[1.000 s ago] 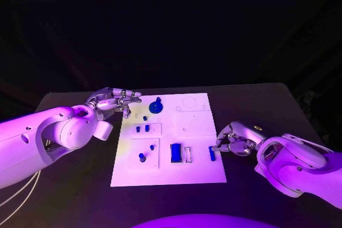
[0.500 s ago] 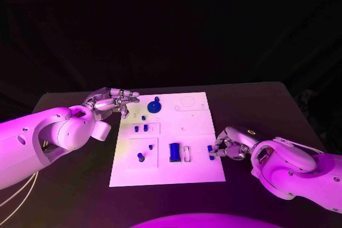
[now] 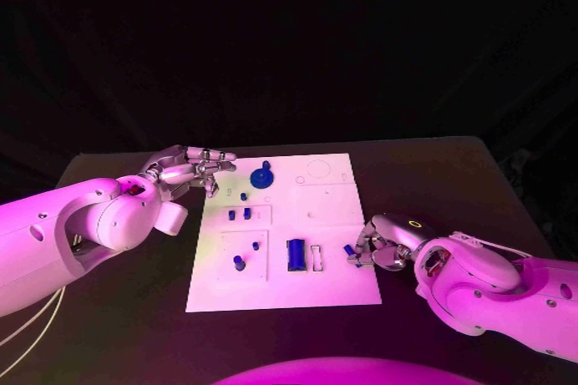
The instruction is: Assemble the parts on the task board
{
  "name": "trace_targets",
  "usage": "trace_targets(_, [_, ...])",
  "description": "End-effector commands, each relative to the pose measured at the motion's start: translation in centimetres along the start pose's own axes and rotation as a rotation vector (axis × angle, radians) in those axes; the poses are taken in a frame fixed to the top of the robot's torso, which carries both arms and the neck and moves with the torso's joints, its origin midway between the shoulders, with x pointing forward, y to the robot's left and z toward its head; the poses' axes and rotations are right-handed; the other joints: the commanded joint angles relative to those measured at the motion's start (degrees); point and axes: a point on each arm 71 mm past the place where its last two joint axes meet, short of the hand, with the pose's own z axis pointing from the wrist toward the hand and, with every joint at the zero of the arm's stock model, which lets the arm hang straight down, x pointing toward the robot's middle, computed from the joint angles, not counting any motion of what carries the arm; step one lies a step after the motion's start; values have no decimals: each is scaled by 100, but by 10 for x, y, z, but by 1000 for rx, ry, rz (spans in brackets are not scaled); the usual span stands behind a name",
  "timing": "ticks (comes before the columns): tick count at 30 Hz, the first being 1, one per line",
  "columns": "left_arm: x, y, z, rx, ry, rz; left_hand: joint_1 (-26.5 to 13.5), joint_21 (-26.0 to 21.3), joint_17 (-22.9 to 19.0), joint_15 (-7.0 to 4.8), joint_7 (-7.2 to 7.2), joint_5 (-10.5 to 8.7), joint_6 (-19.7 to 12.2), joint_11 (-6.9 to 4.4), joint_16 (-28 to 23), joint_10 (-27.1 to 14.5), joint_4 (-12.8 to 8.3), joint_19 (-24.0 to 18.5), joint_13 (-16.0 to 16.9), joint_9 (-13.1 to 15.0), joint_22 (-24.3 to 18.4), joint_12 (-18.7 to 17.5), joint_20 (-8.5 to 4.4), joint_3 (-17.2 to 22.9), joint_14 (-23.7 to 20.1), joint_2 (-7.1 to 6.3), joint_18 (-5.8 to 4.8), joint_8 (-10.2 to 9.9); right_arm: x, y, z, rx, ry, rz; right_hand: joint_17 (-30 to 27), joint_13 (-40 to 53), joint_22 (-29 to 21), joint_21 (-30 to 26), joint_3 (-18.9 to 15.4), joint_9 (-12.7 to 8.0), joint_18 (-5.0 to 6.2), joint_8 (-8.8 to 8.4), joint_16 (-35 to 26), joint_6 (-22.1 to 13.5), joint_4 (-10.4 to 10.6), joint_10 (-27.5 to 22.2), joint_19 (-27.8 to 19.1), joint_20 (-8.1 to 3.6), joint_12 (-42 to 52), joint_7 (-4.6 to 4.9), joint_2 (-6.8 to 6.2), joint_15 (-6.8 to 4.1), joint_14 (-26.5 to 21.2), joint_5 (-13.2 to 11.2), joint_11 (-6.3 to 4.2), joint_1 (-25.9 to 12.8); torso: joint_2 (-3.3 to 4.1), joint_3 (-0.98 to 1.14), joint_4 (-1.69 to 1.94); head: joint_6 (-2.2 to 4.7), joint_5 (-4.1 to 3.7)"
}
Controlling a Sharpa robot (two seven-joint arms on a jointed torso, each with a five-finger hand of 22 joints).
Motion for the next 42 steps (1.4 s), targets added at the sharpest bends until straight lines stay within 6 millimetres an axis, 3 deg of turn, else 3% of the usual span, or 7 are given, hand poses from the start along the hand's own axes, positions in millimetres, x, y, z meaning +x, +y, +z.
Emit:
trace_targets(1, [3, -1, 0, 6, 23, -1, -24, -31, -10, -7, -18, 15, -38, -6, -13, -40, -6, -44, -3, -2, -7, 40, 4, 19, -30, 31, 98, 24, 10, -1, 1, 1, 36, -93, 827, -677, 1507, 26, 2, -17, -38, -46, 1, 4, -56, 57, 598, -55, -243, -7, -97, -52, 470, 24, -113, 130, -2, 1, -4, -7, 11])
trace_targets(13, [2, -1, -2, 0, 25, -1, -32, -35, -15, -7, -19, 14, -38, -6, -11, -42, -7, -45, -2, -1, -12, 52, 4, 22, -31, 33, 99, 32, 20, 5, 7, -42, 49, -284, 783, -753, 1507, 26, 193, -40, -38, -103, -36, -51, -427, -37, 598, -54, -404, 32, -384, -36, 456, -183, -87, 642, -10, -5, -6, -29, 40])
trace_targets(26, [2, 0, -2, -2, 26, 0, -46, -41, -19, -6, -17, 13, -39, -5, -10, -46, 0, -48, -2, -1, -19, 60, 4, 22, -30, 37, 100, 37, 20, 13, 6, -76, 15, -351, 778, -773, 1507, 26, 572, -103, -38, -172, -49, -46, -512, -90, 598, -37, -464, 47, -400, -23, 454, 468, -78, 824, -5, 0, 1, -29, 75])
trace_targets(30, [2, 0, -2, -3, 25, 0, -46, -41, -19, -6, -17, 13, -39, -5, -10, -46, 0, -48, -2, -1, -19, 60, 4, 22, -30, 37, 100, 37, 18, 15, 5, -67, 1, -285, 810, -748, 1507, 26, 908, -100, -38, -154, -29, 10, -564, -60, 598, -61, -421, 6, -309, -55, 462, 735, -118, 956, -9, 4, -2, -29, 84])
trace_targets(36, [2, 0, -2, -4, 25, 0, -46, -41, -19, -6, -17, 13, -39, -5, -10, -46, 0, -48, -2, -1, -19, 60, 4, 22, -30, 37, 100, 37, 12, 17, 2, -36, -4, -118, 860, -753, 1507, 26, 1457, -21, -38, -104, 2, -39, -627, -24, 598, -71, -418, 36, -365, -47, 474, 1063, -108, 933, -11, 3, -9, -26, 91])
trace_targets(39, [2, 0, -1, -4, 26, 0, -46, -41, -19, -6, -17, 13, -39, -5, -10, -46, 0, -48, -2, -1, -19, 60, 4, 22, -30, 37, 100, 37, 7, 20, 2, -27, -12, -51, 870, -760, 1507, 26, 2090, 91, -38, -25, 7, -84, -658, 3, 598, -59, -428, 57, -643, -36, 475, 1140, -101, 669, -2, 6, -3, -21, 89])
trace_targets(42, [2, 0, -1, -4, 27, 0, -46, -41, -19, -6, -17, 13, -39, -5, -10, -46, 0, -48, -2, -1, -19, 60, 4, 22, -30, 37, 100, 37, 3, 23, 2, -21, -21, 3, 874, -757, 1507, 26, 2536, 173, -38, 36, 7, -107, -709, 14, 598, -56, -428, 38, -783, -37, 476, 1146, -98, 475, -7, 2, -1, -18, 91])
